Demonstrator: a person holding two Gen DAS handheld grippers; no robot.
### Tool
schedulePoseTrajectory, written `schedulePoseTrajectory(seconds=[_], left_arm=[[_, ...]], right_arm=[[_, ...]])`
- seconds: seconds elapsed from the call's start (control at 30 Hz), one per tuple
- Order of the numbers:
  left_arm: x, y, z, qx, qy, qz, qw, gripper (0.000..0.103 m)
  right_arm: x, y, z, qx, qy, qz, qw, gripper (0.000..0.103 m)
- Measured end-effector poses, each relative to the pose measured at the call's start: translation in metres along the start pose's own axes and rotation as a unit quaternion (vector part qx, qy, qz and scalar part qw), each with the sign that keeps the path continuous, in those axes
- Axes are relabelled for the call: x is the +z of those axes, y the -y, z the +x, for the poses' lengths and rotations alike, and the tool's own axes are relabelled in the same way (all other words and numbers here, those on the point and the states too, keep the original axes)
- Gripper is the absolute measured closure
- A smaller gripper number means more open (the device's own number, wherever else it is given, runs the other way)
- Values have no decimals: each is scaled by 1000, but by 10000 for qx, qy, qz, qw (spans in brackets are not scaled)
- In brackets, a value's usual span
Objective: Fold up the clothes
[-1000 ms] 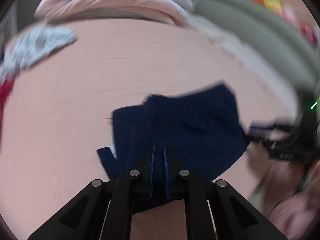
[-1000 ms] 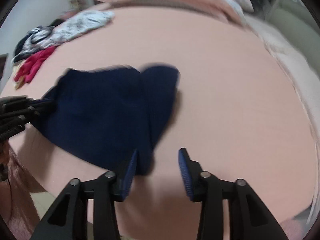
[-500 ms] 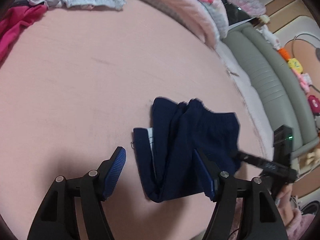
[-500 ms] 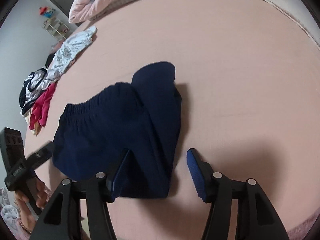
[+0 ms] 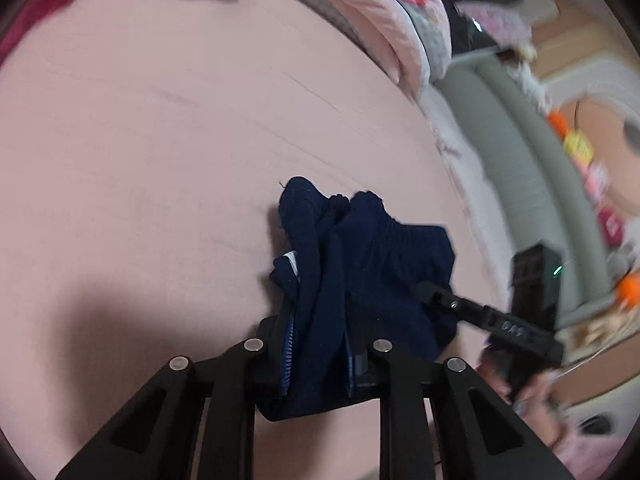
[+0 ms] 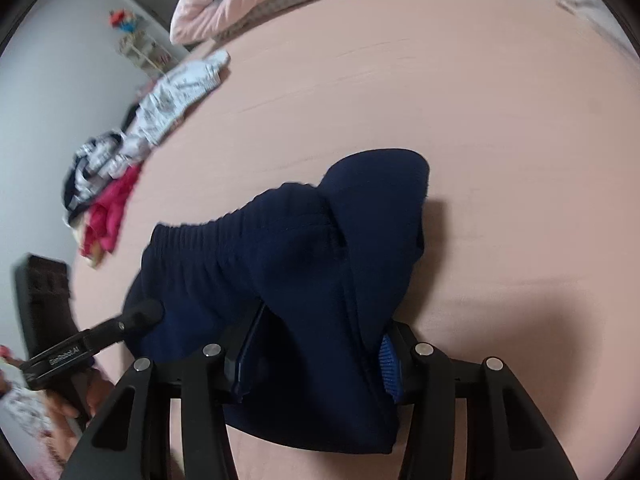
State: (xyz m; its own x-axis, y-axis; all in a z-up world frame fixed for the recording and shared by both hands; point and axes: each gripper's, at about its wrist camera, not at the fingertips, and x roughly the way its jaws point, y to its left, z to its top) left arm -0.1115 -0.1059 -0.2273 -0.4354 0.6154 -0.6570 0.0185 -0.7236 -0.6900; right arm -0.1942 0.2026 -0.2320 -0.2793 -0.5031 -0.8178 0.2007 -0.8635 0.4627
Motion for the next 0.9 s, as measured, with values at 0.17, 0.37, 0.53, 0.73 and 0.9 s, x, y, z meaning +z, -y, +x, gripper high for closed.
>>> schedulePoseTrajectory(seconds=[0.17, 0.37, 0.53, 0.73, 0.9], left_arm=[[7, 8, 15, 214, -110, 226, 9995, 86], [-1, 69, -11, 530, 285, 1013, 9930, 88], [11, 125, 5, 300, 202, 1402, 9895, 88], [50, 190, 78, 63, -237, 1632, 9863, 88], [90, 253, 145, 102, -207, 1936, 9808, 88]], right_arm=[[-2, -14, -24, 17, 229, -262, 9994, 78], [-3, -27, -56, 16, 504, -527, 9973, 83], [7, -8, -96, -70, 665, -330, 9972, 83], [44, 65, -140, -338, 741, 1, 9967, 83], [93, 128, -170, -656, 846, 53, 9942, 83]])
